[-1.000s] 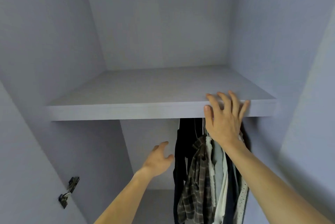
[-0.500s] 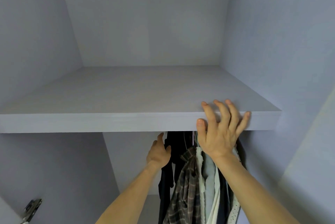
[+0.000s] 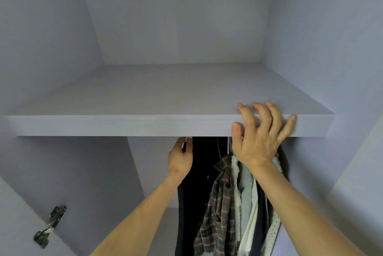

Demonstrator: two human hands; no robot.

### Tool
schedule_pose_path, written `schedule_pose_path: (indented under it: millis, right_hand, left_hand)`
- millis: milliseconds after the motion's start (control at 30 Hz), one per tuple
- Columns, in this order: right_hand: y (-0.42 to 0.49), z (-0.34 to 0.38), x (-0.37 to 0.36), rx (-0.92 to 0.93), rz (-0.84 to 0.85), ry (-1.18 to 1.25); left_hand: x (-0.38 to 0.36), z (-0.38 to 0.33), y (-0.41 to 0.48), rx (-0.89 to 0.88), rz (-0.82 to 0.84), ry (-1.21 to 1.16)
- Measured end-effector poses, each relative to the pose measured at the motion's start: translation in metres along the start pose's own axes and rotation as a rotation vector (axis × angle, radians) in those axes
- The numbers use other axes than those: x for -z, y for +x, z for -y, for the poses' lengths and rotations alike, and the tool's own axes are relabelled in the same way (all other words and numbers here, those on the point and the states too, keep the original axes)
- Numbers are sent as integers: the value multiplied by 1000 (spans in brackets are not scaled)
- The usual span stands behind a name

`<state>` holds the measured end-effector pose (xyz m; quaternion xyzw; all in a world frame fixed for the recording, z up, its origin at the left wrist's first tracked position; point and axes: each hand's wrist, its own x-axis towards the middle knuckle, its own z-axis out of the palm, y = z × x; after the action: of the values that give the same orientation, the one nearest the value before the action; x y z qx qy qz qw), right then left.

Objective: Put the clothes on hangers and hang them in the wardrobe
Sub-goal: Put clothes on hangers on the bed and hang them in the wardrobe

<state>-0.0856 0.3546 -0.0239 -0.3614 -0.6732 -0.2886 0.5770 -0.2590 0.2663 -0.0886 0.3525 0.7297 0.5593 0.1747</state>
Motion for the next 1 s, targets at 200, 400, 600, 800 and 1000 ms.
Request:
schedule_pose_path:
  millis: [200, 400, 600, 800, 1000]
  right_hand:
    - [1, 0, 5, -7, 47, 13]
    - [3, 3, 18, -34, 166, 69]
    - [-32, 47, 54, -62, 345, 382]
    - [-152, 142, 104, -186, 977, 883]
    - [-198, 219, 168, 88, 1527, 1233]
  left_hand:
    - [20, 17, -31, -45, 32, 70]
    - [54, 61, -88, 46, 5, 202]
    - [95, 98, -142, 95, -24, 292]
    - [148, 119, -235, 157, -68, 407]
    - [186, 155, -401, 366, -178, 497]
